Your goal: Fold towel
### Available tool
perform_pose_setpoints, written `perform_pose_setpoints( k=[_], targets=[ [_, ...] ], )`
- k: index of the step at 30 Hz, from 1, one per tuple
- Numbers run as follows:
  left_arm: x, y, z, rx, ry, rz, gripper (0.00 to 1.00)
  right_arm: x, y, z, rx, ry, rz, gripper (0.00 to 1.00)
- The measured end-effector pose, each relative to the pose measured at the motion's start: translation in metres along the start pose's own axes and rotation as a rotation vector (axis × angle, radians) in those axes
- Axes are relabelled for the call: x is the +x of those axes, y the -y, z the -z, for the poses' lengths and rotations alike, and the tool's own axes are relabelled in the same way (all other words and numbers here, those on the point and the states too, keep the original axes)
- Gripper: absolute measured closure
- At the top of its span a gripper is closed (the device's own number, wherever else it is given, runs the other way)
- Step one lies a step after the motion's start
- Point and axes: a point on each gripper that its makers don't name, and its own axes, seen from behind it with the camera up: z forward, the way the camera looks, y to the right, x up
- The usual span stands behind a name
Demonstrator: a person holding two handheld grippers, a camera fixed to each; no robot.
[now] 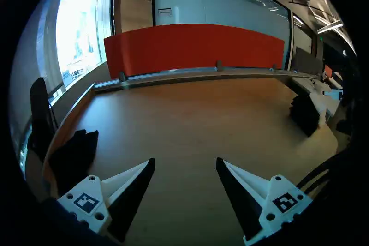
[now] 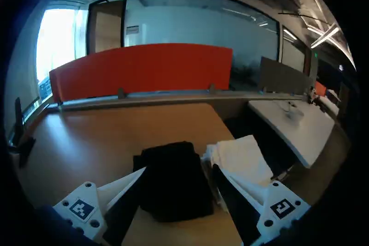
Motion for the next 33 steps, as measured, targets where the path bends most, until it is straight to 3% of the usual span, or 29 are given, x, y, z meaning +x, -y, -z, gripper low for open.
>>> perform_pose_setpoints(
  k=[12,21,33],
  targets=[
    [0.047,0.027,-0.002,0.058,-0.135,0.016,0.02,0.071,0.024,0.016,-0.013,-0.253,-0.036,0.0],
    [0.092,0.047,-0.004,0.092,-0.246,0.045,0.02,0.086,0.064,0.016,0.041,-0.283,0.017,0.0],
    [0.143,0.069,-0.004,0.123,-0.362,0.068,0.02,0.122,0.136,0.024,0.128,-0.359,0.014,0.0]
  ],
)
